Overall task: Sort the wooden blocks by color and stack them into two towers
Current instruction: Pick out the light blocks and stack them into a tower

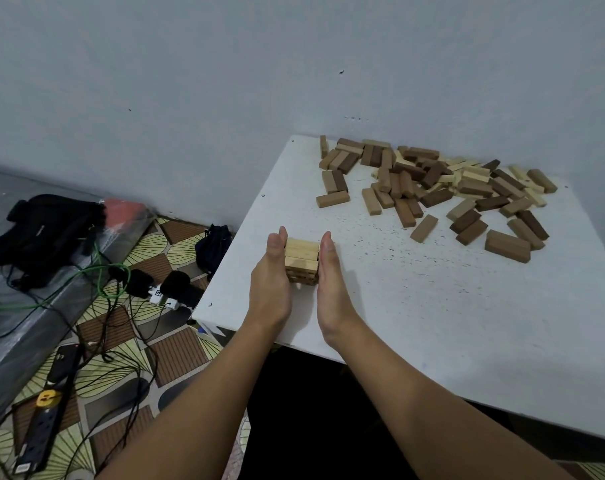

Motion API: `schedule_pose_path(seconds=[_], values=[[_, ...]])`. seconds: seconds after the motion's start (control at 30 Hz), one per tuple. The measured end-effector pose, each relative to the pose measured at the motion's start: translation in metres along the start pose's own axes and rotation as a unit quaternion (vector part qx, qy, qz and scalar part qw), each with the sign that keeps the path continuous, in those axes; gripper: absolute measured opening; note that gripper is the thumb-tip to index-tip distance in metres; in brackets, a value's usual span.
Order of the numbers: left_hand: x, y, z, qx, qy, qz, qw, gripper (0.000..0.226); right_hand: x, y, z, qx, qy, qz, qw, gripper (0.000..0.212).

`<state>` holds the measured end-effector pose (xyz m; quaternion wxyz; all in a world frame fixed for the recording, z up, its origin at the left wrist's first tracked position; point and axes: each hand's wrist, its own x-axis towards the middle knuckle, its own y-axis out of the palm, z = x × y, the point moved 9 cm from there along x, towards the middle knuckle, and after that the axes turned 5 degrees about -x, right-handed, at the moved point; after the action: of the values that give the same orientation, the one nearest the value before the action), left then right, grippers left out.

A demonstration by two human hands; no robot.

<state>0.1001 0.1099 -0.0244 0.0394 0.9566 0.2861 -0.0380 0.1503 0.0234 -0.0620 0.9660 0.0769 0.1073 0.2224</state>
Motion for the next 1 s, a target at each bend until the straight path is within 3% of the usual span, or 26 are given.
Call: schedule_pose_path(seconds=[0.27,0.57,1.0], values=[[-0.003,-0.001,-0.003,0.004,0.008,-0.002,1.000,0.123,-0.005,-0.005,-0.010,-0.040,0.000,-0.027,0.999,0.099],[-0.003,0.000,-0.005,0.030,0.011,0.006,0.999,0.124,-0.004,0.004,-0.008,-0.083,0.000,-0.019,0.996,0.109],[0.001,-0.003,0.002,0.022,0.005,-0.006,1.000,0.112,-0.001,0.004,-0.013,-0.048,-0.001,0.003,0.999,0.107]])
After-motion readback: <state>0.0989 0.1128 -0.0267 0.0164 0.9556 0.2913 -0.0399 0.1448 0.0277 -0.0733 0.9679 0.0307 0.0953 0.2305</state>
